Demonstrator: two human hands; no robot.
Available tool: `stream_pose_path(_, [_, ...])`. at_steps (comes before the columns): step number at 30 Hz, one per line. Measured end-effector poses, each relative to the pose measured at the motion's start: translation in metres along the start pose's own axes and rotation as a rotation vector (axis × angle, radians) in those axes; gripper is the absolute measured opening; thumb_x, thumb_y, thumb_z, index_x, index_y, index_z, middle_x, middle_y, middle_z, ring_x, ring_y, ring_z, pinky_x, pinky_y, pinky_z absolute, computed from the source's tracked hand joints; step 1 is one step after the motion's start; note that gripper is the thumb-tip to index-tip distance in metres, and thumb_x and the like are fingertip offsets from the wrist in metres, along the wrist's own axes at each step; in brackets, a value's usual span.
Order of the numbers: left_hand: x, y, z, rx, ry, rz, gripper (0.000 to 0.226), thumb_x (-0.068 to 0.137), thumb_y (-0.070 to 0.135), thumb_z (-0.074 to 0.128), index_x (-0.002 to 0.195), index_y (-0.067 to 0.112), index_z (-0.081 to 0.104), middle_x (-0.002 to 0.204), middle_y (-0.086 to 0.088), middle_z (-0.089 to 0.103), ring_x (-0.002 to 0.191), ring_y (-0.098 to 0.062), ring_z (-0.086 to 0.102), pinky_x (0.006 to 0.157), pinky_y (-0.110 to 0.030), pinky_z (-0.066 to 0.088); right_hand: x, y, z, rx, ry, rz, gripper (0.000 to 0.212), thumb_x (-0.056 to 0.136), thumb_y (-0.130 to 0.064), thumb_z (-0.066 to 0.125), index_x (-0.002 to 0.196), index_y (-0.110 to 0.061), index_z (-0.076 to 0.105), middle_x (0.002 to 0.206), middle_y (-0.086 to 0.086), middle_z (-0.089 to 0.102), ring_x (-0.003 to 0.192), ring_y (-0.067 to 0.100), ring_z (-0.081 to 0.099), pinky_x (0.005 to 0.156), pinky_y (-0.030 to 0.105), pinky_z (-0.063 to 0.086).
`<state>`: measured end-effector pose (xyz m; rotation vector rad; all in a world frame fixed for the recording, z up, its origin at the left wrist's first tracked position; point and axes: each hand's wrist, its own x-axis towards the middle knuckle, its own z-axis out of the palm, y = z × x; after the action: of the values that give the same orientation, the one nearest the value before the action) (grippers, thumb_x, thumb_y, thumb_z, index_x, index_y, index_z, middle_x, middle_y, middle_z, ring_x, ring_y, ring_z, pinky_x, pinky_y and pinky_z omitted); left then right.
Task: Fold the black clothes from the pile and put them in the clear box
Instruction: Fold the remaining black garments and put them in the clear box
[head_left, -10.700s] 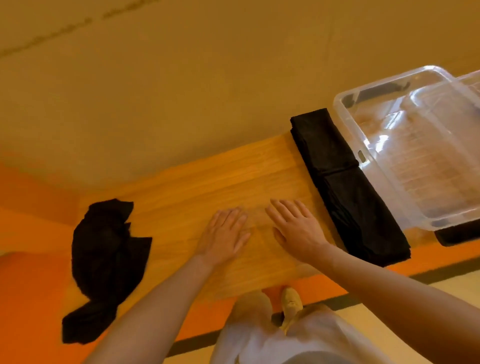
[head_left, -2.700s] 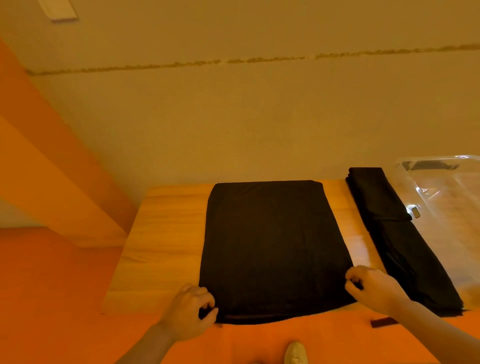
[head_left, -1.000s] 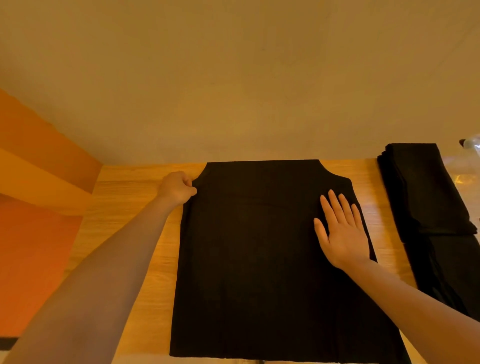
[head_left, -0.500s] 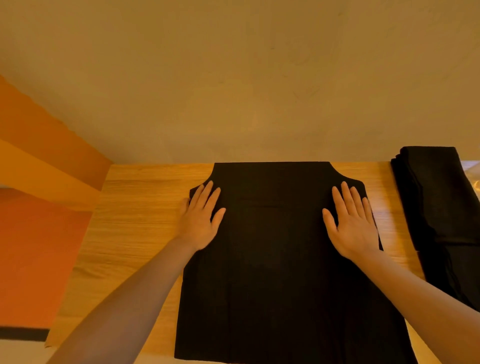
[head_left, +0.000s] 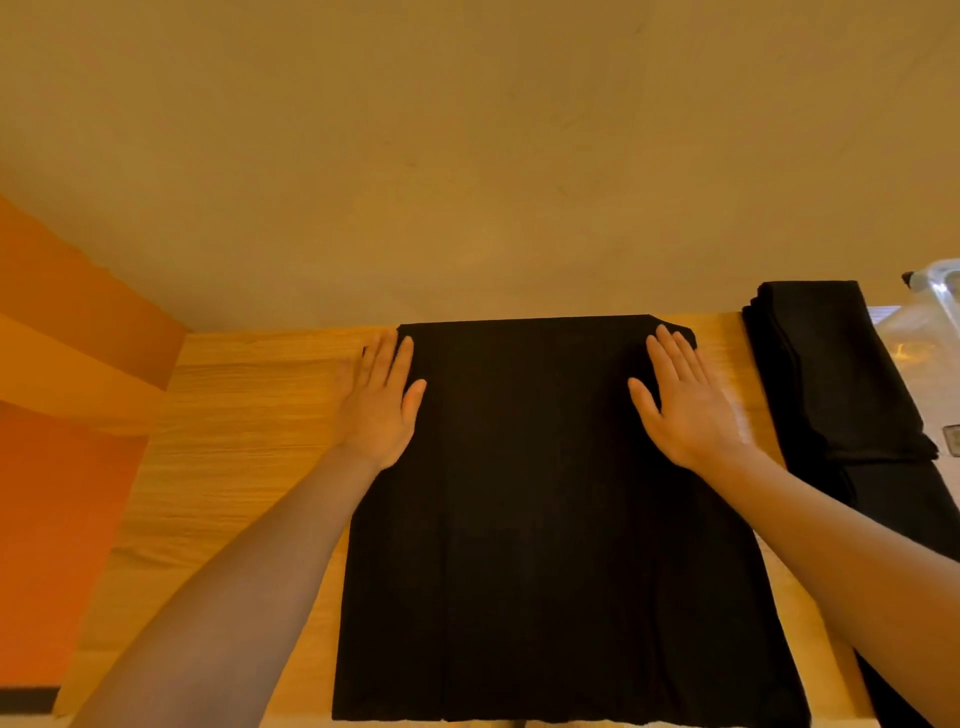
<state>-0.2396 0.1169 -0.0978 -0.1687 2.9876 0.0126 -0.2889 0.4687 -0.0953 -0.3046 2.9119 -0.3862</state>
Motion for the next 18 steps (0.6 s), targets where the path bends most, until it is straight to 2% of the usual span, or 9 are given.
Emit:
stream_pose_path(2, [-0.029,0.014,0.0,-0.046,0.077,0.13,0.056,0.101,0.047,0.01,0.152,0.024,0.006,0.161,0.002,-0.001,0.147,-0.014,-0.006,0.118,-0.041,-0.003,-0.025,-0.007,-0.003,0.018,0.028,-0.091,0.061,0.101,-0.042,0.03,0.153,-0.014,0.013,0.161,0.001,0.004,0.147,0.013,-0.006,0.121,0.034,0.0])
stream_pose_path(5, [-0.093,0.027,0.01,-0.079,0.069,0.255,0.057,0.098,0.047,0.019,0.15,0.025,0.022,0.16,0.002,0.014,0.147,-0.015,0.009,0.118,-0.042,0.012,-0.081,-0.016,0.003,-0.005,-0.056,-0.14,0.06,0.1,-0.044,0.032,0.153,-0.022,0.014,0.16,-0.005,0.004,0.147,0.008,-0.006,0.12,0.03,-0.001])
stream_pose_path(7, [-0.135,0.026,0.021,-0.08,0.023,0.291,0.055,0.098,0.047,0.021,0.147,0.024,0.033,0.157,0.001,0.025,0.145,-0.016,0.019,0.114,-0.042,0.018,-0.12,-0.02,0.011,-0.031,-0.133,-0.151,0.06,0.1,-0.046,0.031,0.152,-0.027,0.01,0.16,-0.008,-0.001,0.146,0.006,-0.01,0.119,0.029,-0.004])
stream_pose_path(10, [-0.186,0.018,0.038,-0.083,-0.059,0.256,0.059,0.1,0.051,0.009,0.144,0.024,0.039,0.154,0.001,0.032,0.144,-0.016,0.023,0.114,-0.038,0.014,-0.171,-0.022,0.022,-0.056,-0.199,-0.141,0.058,0.101,-0.046,0.029,0.152,-0.029,0.008,0.16,-0.01,-0.004,0.145,0.006,-0.014,0.118,0.029,-0.007])
stream_pose_path(12, [-0.206,0.01,0.044,-0.084,-0.087,0.202,0.061,0.1,0.051,0.007,0.144,0.023,0.039,0.152,0.0,0.035,0.143,-0.016,0.023,0.115,-0.036,0.009,-0.196,-0.023,0.024,-0.076,-0.222,-0.134,0.058,0.099,-0.052,0.016,0.152,-0.029,0.008,0.159,-0.01,-0.006,0.145,0.007,-0.015,0.117,0.029,-0.01])
stream_pose_path(15, [-0.218,0.001,0.046,-0.095,-0.116,0.157,0.059,0.1,0.051,0.008,0.145,0.022,0.034,0.153,-0.001,0.032,0.143,-0.016,0.019,0.115,-0.036,0.006,-0.221,-0.026,0.028,-0.124,-0.235,-0.132,0.084,0.08,-0.066,-0.023,0.151,-0.03,0.004,0.157,-0.013,-0.011,0.145,0.008,-0.015,0.118,0.03,-0.012])
stream_pose_path(16, [-0.217,-0.003,0.047,-0.092,-0.111,0.16,0.059,0.1,0.051,0.008,0.146,0.022,0.033,0.154,-0.001,0.031,0.144,-0.016,0.017,0.115,-0.036,0.005,-0.225,-0.026,0.031,-0.132,-0.231,-0.125,0.088,0.076,-0.066,-0.03,0.15,-0.031,0.002,0.156,-0.013,-0.012,0.145,0.009,-0.015,0.118,0.031,-0.013])
stream_pose_path(18, [-0.21,-0.009,0.047,-0.074,-0.103,0.165,0.059,0.1,0.052,0.008,0.147,0.024,0.029,0.155,-0.001,0.028,0.145,-0.016,0.014,0.116,-0.037,0.004,-0.225,-0.023,0.035,-0.124,-0.2,-0.101,0.084,0.078,-0.065,-0.029,0.15,-0.033,0.001,0.157,-0.013,-0.01,0.145,0.01,-0.015,0.118,0.032,-0.009])
